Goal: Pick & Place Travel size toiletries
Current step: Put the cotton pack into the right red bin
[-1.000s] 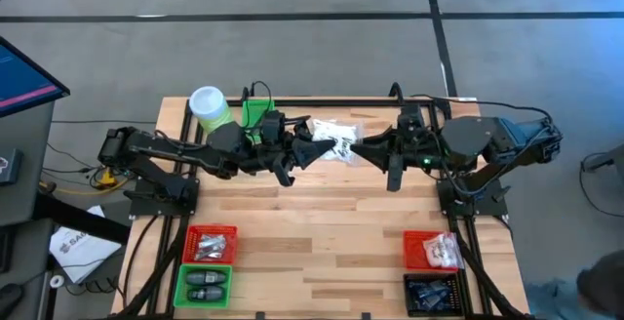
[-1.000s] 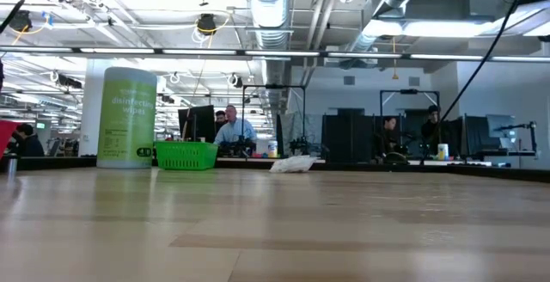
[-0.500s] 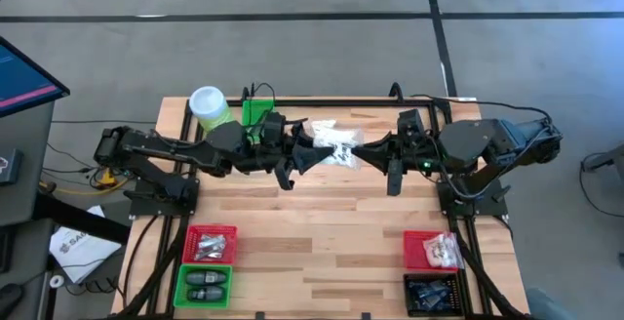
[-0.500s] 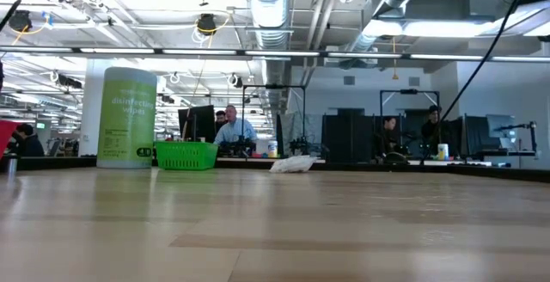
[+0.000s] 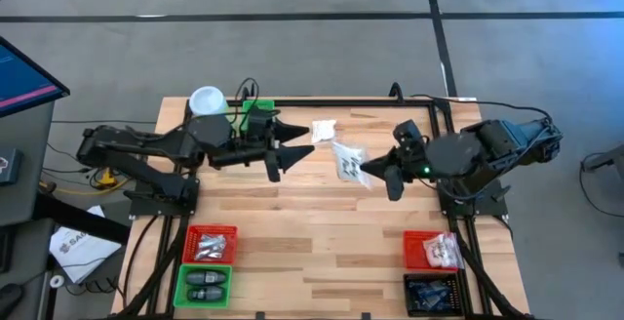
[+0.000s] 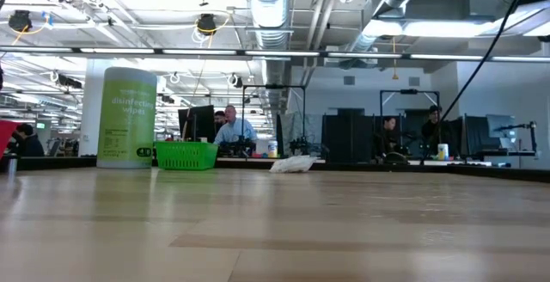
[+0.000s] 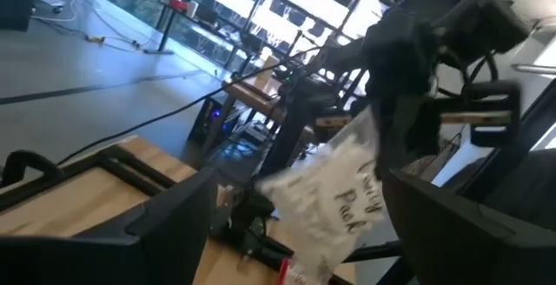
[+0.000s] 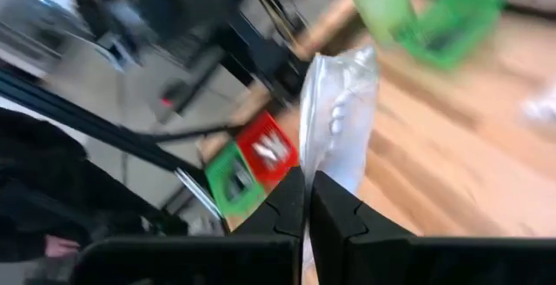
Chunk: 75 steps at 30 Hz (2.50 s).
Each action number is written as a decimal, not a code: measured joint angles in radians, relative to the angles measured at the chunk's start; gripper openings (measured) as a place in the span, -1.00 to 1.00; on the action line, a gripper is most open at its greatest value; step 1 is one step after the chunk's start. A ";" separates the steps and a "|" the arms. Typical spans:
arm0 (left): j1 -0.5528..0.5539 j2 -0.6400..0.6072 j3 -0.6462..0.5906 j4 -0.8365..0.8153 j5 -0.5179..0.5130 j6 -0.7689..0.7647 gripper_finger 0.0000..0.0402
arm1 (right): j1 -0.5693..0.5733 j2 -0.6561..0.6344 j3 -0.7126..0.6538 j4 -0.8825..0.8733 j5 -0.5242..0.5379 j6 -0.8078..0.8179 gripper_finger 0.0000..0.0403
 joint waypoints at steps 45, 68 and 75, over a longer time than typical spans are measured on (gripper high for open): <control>-0.008 0.010 -0.114 -0.075 0.062 -0.104 0.61 | 0.530 -0.001 -0.673 -0.259 -0.463 1.240 -1.00; -0.012 0.009 -0.114 -0.077 0.064 -0.103 0.61 | 0.518 0.003 -0.741 -0.329 -0.518 1.267 -1.00; -0.012 0.009 -0.114 -0.076 0.064 -0.104 0.61 | 0.510 0.003 -0.810 -0.235 -0.617 1.267 -0.96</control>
